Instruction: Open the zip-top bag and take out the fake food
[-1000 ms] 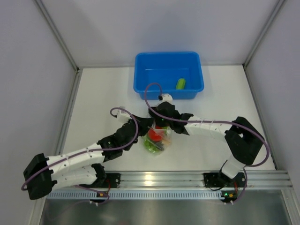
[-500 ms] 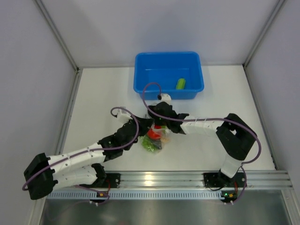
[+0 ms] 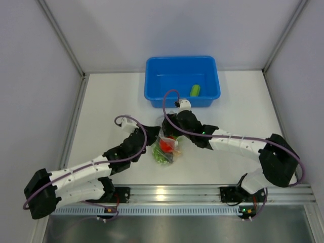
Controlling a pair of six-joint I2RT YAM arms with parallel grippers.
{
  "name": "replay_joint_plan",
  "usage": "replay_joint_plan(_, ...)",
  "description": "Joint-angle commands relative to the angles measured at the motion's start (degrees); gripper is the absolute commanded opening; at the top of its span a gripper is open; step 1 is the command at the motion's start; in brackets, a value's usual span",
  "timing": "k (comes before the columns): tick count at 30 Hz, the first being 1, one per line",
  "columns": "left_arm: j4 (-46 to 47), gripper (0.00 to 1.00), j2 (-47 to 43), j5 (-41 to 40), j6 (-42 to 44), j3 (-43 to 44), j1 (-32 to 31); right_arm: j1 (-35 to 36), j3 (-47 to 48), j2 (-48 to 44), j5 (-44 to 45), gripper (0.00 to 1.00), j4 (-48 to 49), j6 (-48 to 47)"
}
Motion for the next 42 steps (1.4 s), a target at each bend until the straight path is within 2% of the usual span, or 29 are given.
replay_joint_plan(1, -0.48, 0.00, -1.54, -2.95, 2.77, 1.22, 0.88, 1.80, -0.37, -5.76, -0.59, 0.47, -2.58, -4.04)
replay_joint_plan(8, -3.12, 0.00, -3.12, -4.89, 3.83, 1.49, 1.50, 2.42, 0.42, -13.67, -1.99, 0.47, -8.13, -6.68)
replay_joint_plan(12, -4.44, 0.00, -4.26, -5.42, 3.56, 0.96, 1.68, 2.33, 4.90, -16.49, 0.63, 0.47, -12.26, -8.26)
replay_joint_plan(16, -5.85, 0.00, -5.49, -5.33, 3.12, 0.52, 1.94, -0.56, 10.43, -15.45, 2.31, 0.47, -14.81, -11.77)
replay_joint_plan(18, -6.20, 0.00, -5.93, -5.07, 3.04, 0.26, 2.03, -2.67, 14.63, -12.47, 1.97, 0.47, -16.13, -12.57)
replay_joint_plan(23, -6.55, 0.00, -8.13, -4.63, 2.60, -0.98, 2.11, -13.04, 22.82, -3.77, -1.90, 0.47, -16.05, -14.24)
replay_joint_plan(26, -7.08, 0.00, -9.01, -4.98, 2.33, -1.59, 2.11, -17.61, 30.36, 4.23, -1.56, 0.47, -14.64, -15.03)
replay_joint_plan(32, -7.61, 0.00, -10.15, -4.28, 2.86, -1.15, 2.20, -23.51, 44.43, 21.09, 0.29, 0.49, -17.72, -17.84)
replay_joint_plan(34, -7.61, 0.00, -10.85, -4.28, 3.74, -1.06, 2.20, -24.91, 47.08, 24.27, 0.47, 0.52, -19.29, -18.46)
replay_joint_plan(38, -8.13, 0.00, -12.61, -4.37, 4.35, -1.59, 2.20, -26.24, 54.02, 31.39, 0.21, 0.64, -23.60, -19.51)
replay_joint_plan(39, -8.31, 0.00, -13.22, -4.28, 4.44, -1.59, 2.20, -26.41, 54.56, 31.84, 0.29, 0.73, -24.13, -19.60)
replay_joint_plan(41, -8.40, 0.00, -13.76, -4.02, 4.79, -1.42, 2.29, -26.59, 55.09, 32.20, 0.38, 0.81, -25.18, -19.60)
replay_joint_plan(42, -8.40, 0.00, -14.11, -3.93, 5.23, -1.16, 2.29, -26.59, 54.92, 31.50, 0.21, 0.97, -25.19, -19.69)
